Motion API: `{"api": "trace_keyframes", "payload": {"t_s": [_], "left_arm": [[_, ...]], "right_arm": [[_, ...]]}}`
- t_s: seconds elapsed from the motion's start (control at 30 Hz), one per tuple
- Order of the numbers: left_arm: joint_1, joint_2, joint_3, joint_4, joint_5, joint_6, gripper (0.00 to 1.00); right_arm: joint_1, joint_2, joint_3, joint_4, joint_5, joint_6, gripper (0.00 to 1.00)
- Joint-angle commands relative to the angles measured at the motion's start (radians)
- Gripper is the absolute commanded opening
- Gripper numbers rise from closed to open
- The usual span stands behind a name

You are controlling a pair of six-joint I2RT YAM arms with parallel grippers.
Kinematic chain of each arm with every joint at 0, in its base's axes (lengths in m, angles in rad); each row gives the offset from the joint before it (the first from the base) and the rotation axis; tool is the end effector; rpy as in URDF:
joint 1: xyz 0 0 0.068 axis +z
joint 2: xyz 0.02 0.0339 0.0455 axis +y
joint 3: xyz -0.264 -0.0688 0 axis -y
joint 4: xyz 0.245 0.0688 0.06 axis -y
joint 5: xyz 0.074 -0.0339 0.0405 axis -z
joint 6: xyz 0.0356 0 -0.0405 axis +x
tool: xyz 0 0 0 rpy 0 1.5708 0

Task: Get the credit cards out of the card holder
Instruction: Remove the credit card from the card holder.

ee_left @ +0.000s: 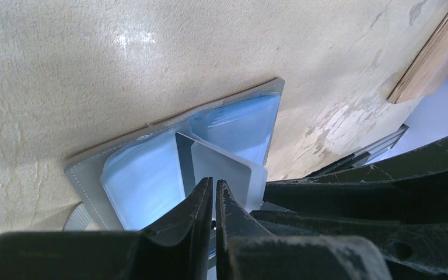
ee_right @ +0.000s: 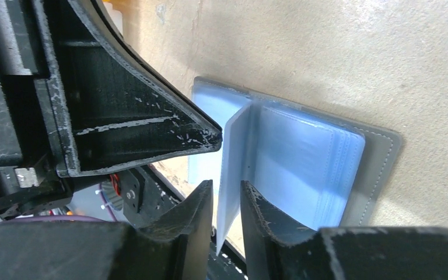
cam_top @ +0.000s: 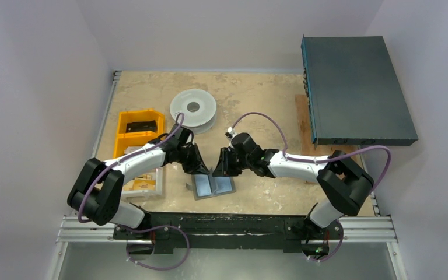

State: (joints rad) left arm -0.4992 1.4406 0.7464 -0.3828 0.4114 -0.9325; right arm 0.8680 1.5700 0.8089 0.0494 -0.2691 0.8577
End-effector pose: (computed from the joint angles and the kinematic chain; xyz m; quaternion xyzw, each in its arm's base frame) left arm 0.2240 -0.1384 0.1707 -0.1553 0.9378 -0.3064 0.0505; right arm 0.2000 0.2507 0.1812 -0.0605 0.9006 0.3928 0.1757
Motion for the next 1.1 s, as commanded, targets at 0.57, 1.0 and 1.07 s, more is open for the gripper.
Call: {"api": "trace_keyframes", "payload": {"t_s": [0.57, 1.0, 1.07], "left_arm": [[-0.004, 0.029, -0.035, 0.055, -0.015, 0.019, 0.14], [-0.004, 0.026, -0.130, 0.211, 0.048, -0.024, 0.23], [-0.003, 0.029, -0.141, 0.232, 0.058, -0.030, 0.23]], "right_arm": [[-0.003, -0.062, -0.028, -0.199, 0.232, -0.052, 0.16], [0.032, -0.092, 0.039, -0.219, 0.238, -0.068, 0.17], [0.037, -0.064, 0.051, -0.213, 0.233, -0.067, 0.16]]}}
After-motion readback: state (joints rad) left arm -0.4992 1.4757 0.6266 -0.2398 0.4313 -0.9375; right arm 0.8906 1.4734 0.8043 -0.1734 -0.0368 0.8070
